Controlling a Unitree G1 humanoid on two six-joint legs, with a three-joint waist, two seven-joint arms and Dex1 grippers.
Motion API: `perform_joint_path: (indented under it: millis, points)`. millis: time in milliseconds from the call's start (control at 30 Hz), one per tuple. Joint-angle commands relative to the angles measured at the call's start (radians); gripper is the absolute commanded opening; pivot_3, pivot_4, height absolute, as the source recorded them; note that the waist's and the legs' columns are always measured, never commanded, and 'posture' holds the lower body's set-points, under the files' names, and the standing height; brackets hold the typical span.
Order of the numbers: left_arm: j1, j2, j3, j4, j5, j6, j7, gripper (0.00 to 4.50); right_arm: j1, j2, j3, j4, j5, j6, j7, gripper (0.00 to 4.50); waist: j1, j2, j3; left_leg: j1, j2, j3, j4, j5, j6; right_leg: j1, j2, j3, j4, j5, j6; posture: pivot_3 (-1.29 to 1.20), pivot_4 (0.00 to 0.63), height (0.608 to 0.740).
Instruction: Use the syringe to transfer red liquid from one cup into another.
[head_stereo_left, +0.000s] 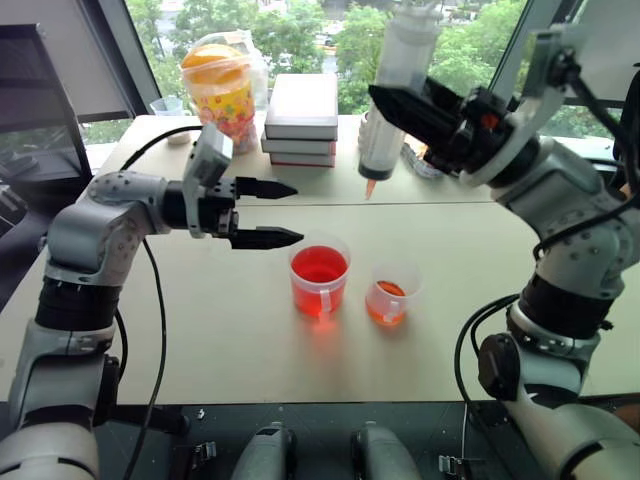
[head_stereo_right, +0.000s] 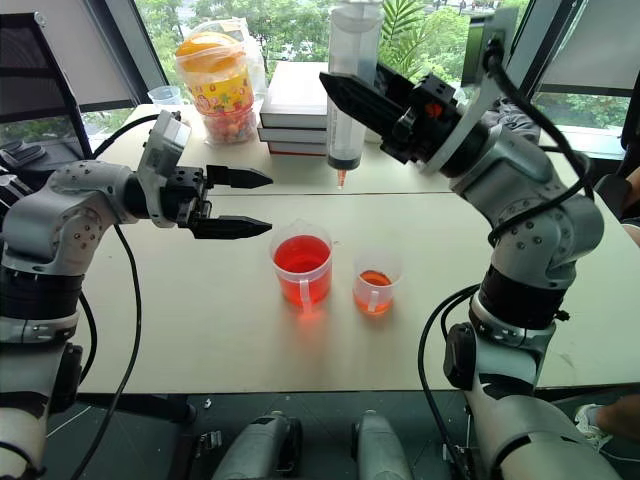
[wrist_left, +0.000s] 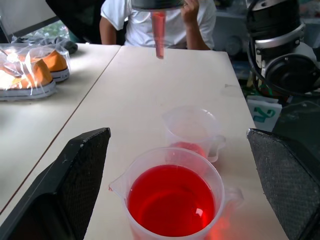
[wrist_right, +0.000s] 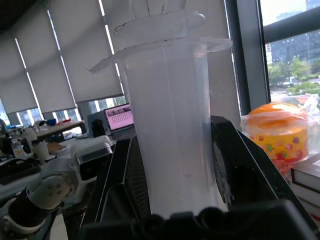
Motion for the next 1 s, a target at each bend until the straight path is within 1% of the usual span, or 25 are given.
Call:
perform_joint_path:
  millis: [33, 167, 267, 433, 667, 933, 1000]
  points:
    - [-0.04, 0.027, 0.029, -0.005, -0.007, 0.009, -0.013, 4.5, 0.099, 0.044, 0.105, -0.024, -0.025, -0.138, 0.043, 1.41, -0.003, 0.0, 0.0, 0.0, 0.0, 0.0, 0.0, 0.0, 0.0, 0.0, 0.0, 0.0, 0.0, 0.0, 0.0, 0.0, 0.15, 0.74]
    - [-0.051, 0.043, 0.035, -0.004, -0.016, 0.023, -0.023, 4.5, 0.188, 0.068, 0.214, 0.037, -0.099, -0.285, 0.091, 1.41, -0.007, 0.0, 0.0, 0.001, 0.0, 0.0, -0.001, 0.0, -0.001, -0.002, 0.002, 0.0, 0.002, 0.0, 0.0, 0.0, 0.15, 0.74]
    - [-0.062, 0.046, 0.035, 0.001, -0.017, 0.031, -0.027, 4.5, 0.228, 0.085, 0.275, 0.096, -0.147, -0.375, 0.114, 1.41, -0.007, 0.0, 0.0, 0.001, 0.001, 0.0, -0.001, 0.0, -0.001, -0.002, 0.002, 0.0, 0.002, 0.0, 0.0, 0.0, 0.15, 0.74]
    - [-0.107, 0.013, 0.044, 0.019, -0.029, 0.037, -0.013, 4.5, 0.309, 0.105, 0.37, 0.178, -0.243, -0.518, 0.14, 1.41, -0.002, 0.0, 0.0, 0.001, 0.001, 0.0, -0.001, 0.001, -0.001, -0.002, 0.002, -0.001, 0.002, 0.0, 0.0, 0.0, 0.15, 0.74]
    - [-0.159, -0.058, 0.024, 0.054, -0.014, 0.018, 0.005, 4.5, 0.337, 0.101, 0.41, 0.203, -0.272, -0.575, 0.142, 1.41, -0.004, 0.0, 0.0, 0.001, 0.0, 0.0, 0.0, 0.001, -0.001, -0.001, 0.002, -0.001, 0.003, 0.0, 0.0, 0.0, 0.15, 0.74]
    - [-0.168, -0.14, -0.024, 0.096, 0.055, -0.028, 0.042, 4.5, 0.34, 0.094, 0.422, 0.193, -0.286, -0.58, 0.138, 1.41, -0.004, 0.0, 0.0, 0.001, 0.001, 0.0, 0.0, 0.001, -0.002, -0.001, 0.003, -0.001, 0.003, 0.0, 0.0, 0.0, 0.15, 0.74]
    - [-0.171, -0.156, -0.023, 0.105, 0.06, -0.025, 0.056, 3.96, 0.34, 0.091, 0.425, 0.191, -0.289, -0.582, 0.136, 1.41, -0.003, 0.0, 0.0, 0.001, 0.001, 0.0, 0.0, 0.001, -0.002, -0.001, 0.003, -0.001, 0.003, 0.0, 0.0, 0.0, 0.15, 0.74]
